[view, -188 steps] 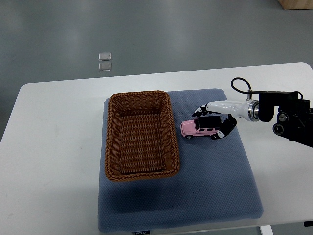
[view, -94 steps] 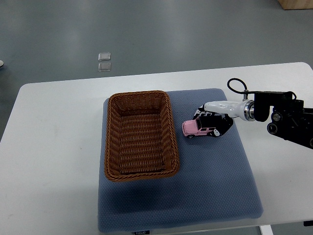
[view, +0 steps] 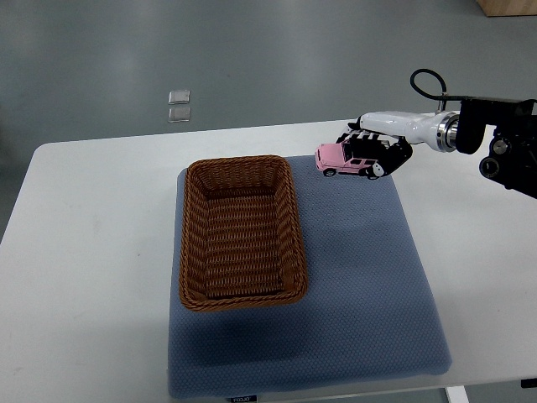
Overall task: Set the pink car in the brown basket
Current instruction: 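Lift the pink car off the mat with the right hand, then carry the pink car over the wicker basket and lower it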
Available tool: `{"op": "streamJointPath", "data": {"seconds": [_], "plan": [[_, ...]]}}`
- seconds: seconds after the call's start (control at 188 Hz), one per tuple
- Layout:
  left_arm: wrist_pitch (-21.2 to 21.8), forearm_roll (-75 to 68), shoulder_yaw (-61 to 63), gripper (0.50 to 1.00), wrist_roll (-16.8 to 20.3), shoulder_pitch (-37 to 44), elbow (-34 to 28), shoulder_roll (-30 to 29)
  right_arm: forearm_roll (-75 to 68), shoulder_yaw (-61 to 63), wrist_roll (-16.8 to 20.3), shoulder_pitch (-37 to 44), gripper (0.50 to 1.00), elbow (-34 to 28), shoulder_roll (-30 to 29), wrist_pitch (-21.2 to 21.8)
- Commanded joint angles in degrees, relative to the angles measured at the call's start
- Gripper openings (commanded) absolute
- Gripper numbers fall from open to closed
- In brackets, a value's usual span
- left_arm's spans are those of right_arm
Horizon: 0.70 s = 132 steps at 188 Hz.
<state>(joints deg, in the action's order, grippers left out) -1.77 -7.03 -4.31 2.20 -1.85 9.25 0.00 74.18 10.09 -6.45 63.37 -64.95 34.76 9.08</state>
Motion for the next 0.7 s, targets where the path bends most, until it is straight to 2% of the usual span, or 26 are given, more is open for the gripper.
{"op": "streamJointPath", "data": {"seconds": [0.0, 0.207, 0.351, 0.696], "plan": [[0.01, 0.0, 0.0, 1.0, 0.0, 0.0, 0.06, 0.0, -0.01, 1.07, -0.23, 1.84, 0.547, -0.88, -0.84, 0.59], [0.01, 0.0, 0.0, 1.0, 0.0, 0.0, -0.03, 0.0, -0.27, 0.63, -0.58, 2.9, 0.549, -1.59, -5.41, 0.68], [0.01, 0.0, 0.0, 1.0, 0.0, 0.0, -0.03, 0.0, -0.36, -0.16, -0.67, 4.13, 0.547, -1.5, -12.17, 1.65], [0.01, 0.0, 0.0, 1.0, 0.0, 0.0, -0.03, 0.0, -0.44, -2.88, -1.81, 6.94, 0.552, 0.26, -21.05, 1.91]]}}
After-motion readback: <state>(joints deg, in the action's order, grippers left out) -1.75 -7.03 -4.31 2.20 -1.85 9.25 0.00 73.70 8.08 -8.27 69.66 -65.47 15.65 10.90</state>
